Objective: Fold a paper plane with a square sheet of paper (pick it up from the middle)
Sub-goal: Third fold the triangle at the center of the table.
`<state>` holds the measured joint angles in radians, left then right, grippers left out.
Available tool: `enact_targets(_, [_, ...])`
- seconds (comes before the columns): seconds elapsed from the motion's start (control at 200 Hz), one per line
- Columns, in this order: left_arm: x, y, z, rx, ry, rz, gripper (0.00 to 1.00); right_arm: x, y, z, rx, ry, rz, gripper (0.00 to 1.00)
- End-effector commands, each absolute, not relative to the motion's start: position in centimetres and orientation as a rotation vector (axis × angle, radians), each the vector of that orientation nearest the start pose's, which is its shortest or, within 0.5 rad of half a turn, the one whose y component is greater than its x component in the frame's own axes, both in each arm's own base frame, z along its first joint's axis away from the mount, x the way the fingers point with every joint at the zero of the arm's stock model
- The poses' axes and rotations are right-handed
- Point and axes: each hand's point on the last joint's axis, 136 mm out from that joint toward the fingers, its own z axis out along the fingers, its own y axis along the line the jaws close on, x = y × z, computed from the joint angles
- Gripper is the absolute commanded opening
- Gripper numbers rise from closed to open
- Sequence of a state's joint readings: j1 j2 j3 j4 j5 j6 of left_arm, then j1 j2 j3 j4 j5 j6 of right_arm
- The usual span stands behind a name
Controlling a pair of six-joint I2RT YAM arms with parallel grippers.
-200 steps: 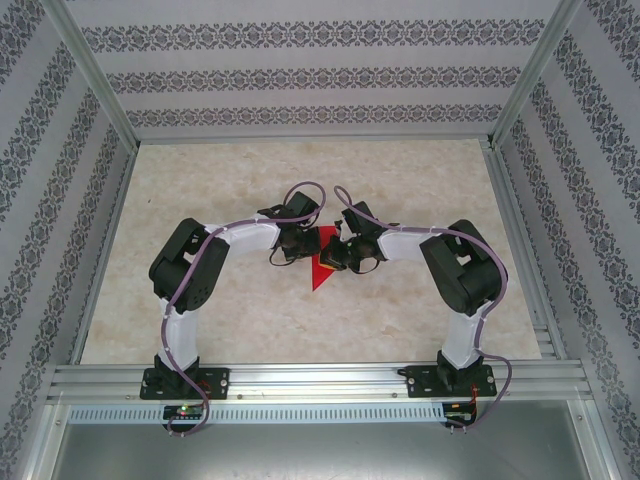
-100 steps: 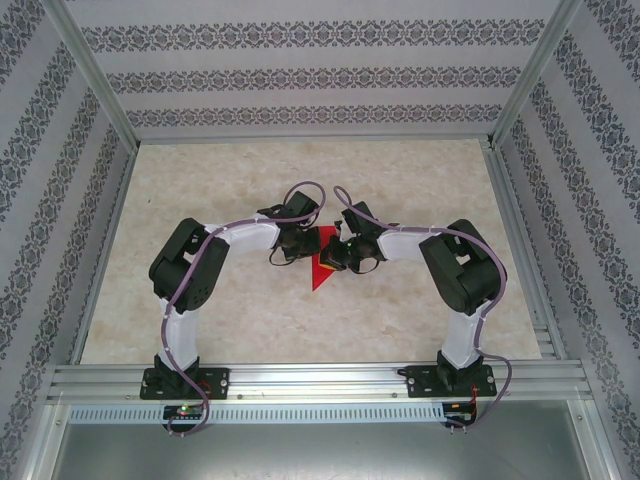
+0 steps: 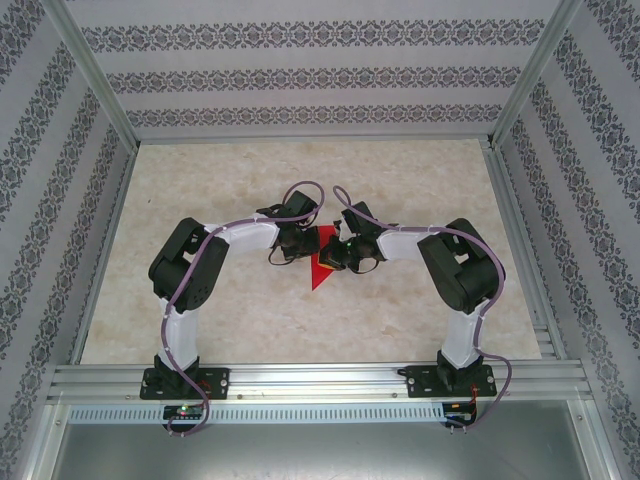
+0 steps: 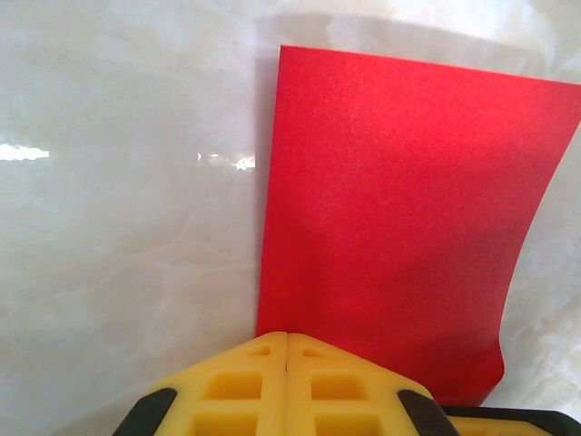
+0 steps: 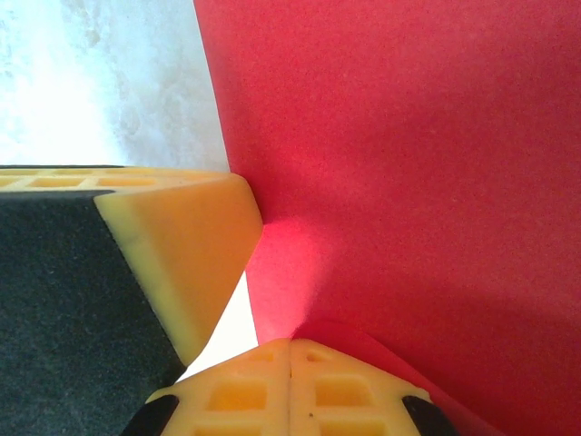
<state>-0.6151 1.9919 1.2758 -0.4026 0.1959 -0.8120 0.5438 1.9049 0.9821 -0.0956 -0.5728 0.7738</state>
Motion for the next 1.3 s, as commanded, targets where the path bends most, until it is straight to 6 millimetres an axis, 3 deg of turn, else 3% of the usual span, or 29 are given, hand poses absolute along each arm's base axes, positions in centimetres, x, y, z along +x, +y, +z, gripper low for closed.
enact_targets(0.0, [35.4,-29.4,1.7,-0.184,2.871,-0.646,0.00,31.6,30.2,1.6,0.031,2.799,1.171,0.00])
enact_targets(0.215, [35.6,-29.4,2.1,-0.181,2.865,-0.645,0.00,31.6,30.0,1.2,0.041,2.809,1.157,0.01])
enact_targets(0.47, [36.9,-27.2,6.5,-0.262,2.752,-0.551,0.03,31.1,29.2,-0.1,0.073,2.857,1.106,0.04])
enact_targets(0.774, [35.0,-25.7,6.8,-0.343,2.737,-0.573,0.06,31.1,29.2,-0.1,0.086,2.859,1.111,0.29])
enact_targets(1.009, [33.7,-25.5,6.7,-0.351,2.744,-0.619,0.06,31.2,29.0,-0.1,0.097,2.858,1.107,0.29])
enact_targets(1.294, [32.6,-27.9,6.3,-0.279,2.756,-0.809,0.05,31.2,28.6,-0.2,0.117,2.861,1.101,0.16])
